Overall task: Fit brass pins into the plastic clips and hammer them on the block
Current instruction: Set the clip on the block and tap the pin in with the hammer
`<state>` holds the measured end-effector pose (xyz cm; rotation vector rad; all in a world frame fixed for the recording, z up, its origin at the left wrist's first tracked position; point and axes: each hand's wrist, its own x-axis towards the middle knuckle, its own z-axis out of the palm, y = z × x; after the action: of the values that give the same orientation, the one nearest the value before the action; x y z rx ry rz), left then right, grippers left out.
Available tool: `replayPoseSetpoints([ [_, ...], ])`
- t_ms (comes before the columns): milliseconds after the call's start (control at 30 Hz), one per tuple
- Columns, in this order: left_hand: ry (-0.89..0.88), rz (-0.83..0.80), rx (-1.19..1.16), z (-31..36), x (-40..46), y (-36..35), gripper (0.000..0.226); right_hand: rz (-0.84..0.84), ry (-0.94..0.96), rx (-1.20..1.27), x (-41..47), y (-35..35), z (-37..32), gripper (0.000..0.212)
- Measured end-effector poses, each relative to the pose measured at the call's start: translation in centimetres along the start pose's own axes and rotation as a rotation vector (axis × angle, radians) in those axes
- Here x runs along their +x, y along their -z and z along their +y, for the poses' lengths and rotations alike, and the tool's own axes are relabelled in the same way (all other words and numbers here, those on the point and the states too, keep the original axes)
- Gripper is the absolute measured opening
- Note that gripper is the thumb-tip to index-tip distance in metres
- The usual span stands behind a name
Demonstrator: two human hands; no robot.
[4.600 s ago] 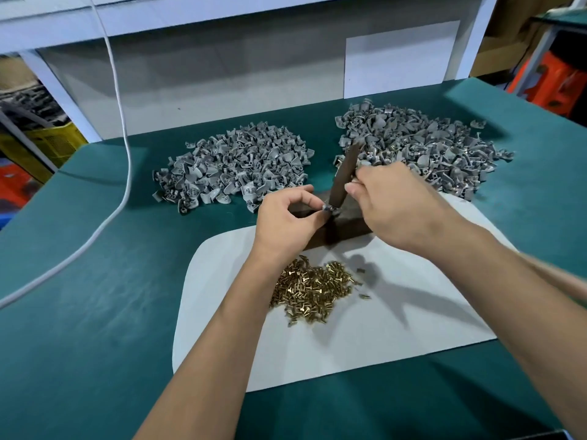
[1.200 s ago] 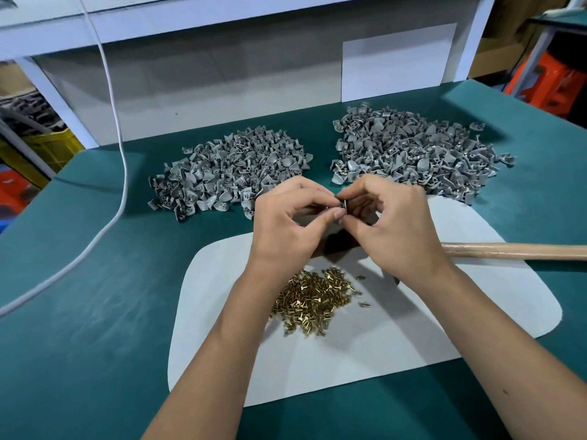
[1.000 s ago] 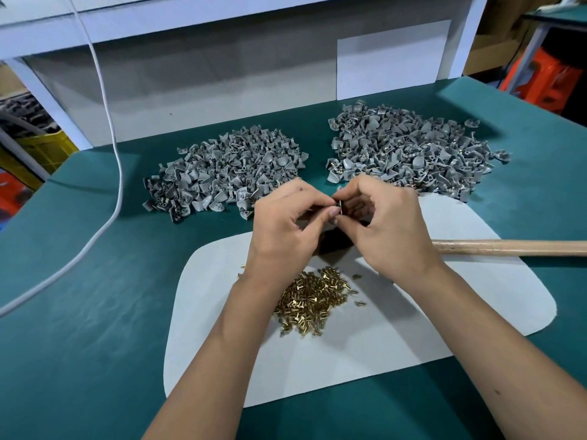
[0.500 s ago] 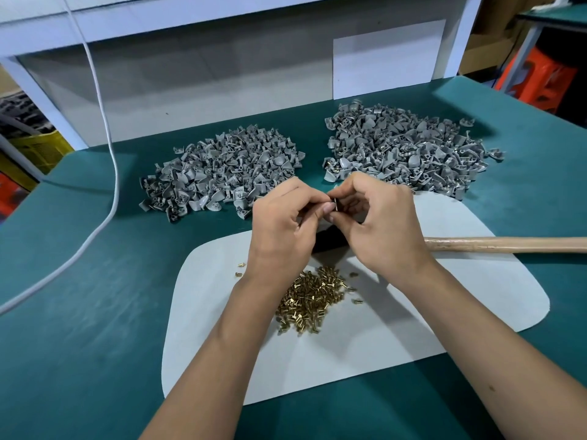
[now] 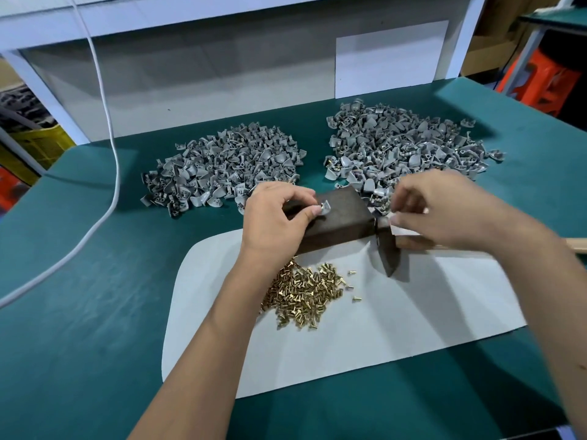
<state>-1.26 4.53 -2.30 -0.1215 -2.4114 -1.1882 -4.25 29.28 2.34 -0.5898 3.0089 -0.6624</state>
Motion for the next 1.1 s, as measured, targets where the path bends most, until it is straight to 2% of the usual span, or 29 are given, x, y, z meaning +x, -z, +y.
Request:
replayPoseSetpoints([
  [67, 0.034, -0.029, -0.02, -0.1, 0.0, 0.0, 0.011, -0.216, -0.058, -0.156, -0.6, 1.1, 1.9, 0.02],
  [133, 0.08, -0.051, -0.072, -0.1, 0.0, 0.0, 0.012, -0.341, -0.068, -0.14, -1.1, 1.2, 2.4, 0.02],
  [300, 0.166, -0.066, -0.185, -0.3, -0.1, -0.1, 0.015, -0.333, 0.03, -0.193, -1.1, 0.4, 2.2, 0.018],
  [433, 0.145, -0.064, -0.173, -0.4, -0.1, -0.2, 0.015, -0.411, 0.048, 0.045, -0.8, 2.5, 2.3, 0.013],
  [533, 0.146, -0.07, -0.176, -0.6, 0.0, -0.3, 0.015, -0.308, 0.099, 0.195, -0.5, 3.5, 1.5, 0.008],
  [600, 0.161, -0.073, -0.175, -0.6, 0.0, -0.3, 0.014, -0.193, 0.155, 0.275, -0.3, 3.0, 0.2, 0.02],
  [733, 0.191, -0.081, -0.187, -0.4, 0.0, -0.3, 0.011, 0.02, 0.255, 0.173, 0.4, 0.9, -2.8, 0.02],
  [767, 0.199, -0.082, -0.192, -0.3, 0.0, -0.3, 0.01, 0.054, 0.268, 0.136, 0.6, 0.6, -3.2, 0.025],
  [900, 0.23, -0.089, -0.189, -0.2, 0.1, -0.2, 0.007, 0.274, 0.266, 0.158, 1.0, -0.5, -4.1, 0.028],
  [933, 0.234, -0.091, -0.192, -0.1, 0.1, -0.1, 0.007, 0.273, 0.26, 0.126, 1.1, -1.0, -4.3, 0.028],
  [1033, 0.246, -0.091, -0.205, 0.1, 0.1, 0.1, 0.007, 0.062, 0.168, -0.006, 1.7, -2.5, -4.5, 0.029],
  [1100, 0.237, -0.092, -0.196, 0.2, 0.0, 0.2, 0.007, 0.048, 0.138, -0.08, 2.0, -1.7, -4.3, 0.033],
])
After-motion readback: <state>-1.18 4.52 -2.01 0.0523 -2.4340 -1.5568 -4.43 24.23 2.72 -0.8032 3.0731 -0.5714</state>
